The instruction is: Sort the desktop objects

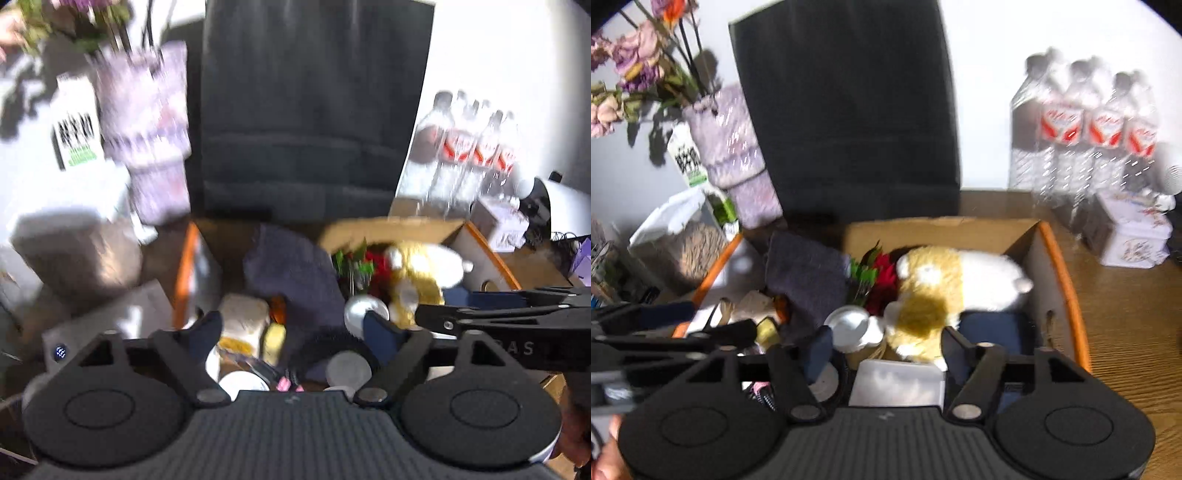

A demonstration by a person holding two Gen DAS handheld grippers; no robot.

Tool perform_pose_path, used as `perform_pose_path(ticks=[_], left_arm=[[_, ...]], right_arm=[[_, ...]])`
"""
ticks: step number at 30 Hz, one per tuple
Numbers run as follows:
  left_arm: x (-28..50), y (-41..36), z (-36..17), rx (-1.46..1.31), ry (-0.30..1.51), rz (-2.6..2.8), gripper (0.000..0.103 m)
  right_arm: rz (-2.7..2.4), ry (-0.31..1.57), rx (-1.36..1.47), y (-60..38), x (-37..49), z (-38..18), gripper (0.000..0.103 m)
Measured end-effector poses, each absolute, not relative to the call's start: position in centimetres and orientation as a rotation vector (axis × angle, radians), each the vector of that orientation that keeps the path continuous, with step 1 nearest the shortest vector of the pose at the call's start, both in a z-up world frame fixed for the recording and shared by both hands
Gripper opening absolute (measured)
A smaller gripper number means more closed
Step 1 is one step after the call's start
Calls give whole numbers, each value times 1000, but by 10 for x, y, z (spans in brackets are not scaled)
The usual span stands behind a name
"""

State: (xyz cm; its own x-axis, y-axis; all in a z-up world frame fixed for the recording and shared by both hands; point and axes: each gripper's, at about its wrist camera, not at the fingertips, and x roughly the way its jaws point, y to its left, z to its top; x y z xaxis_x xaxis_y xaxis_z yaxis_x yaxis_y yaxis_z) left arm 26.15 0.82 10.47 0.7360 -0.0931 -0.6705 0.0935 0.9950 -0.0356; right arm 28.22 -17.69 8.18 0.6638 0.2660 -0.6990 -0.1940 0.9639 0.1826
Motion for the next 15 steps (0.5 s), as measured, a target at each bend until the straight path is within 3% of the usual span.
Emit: perform_pose_path(ticks=[1, 4, 10, 15], left_arm=[[257, 7, 109, 20, 715, -83, 99], [233, 3, 116, 85, 643, -41, 103], [173, -2, 118, 121, 567, -8, 103], [114, -7, 106, 88, 543, -14, 103]], right_arm=[[247, 783, 96, -180, 277, 84, 71], [198, 710, 80, -186, 251, 92, 76], [154, 546, 3, -191, 178, 100, 87], [164, 507, -32, -192, 115, 91, 88]])
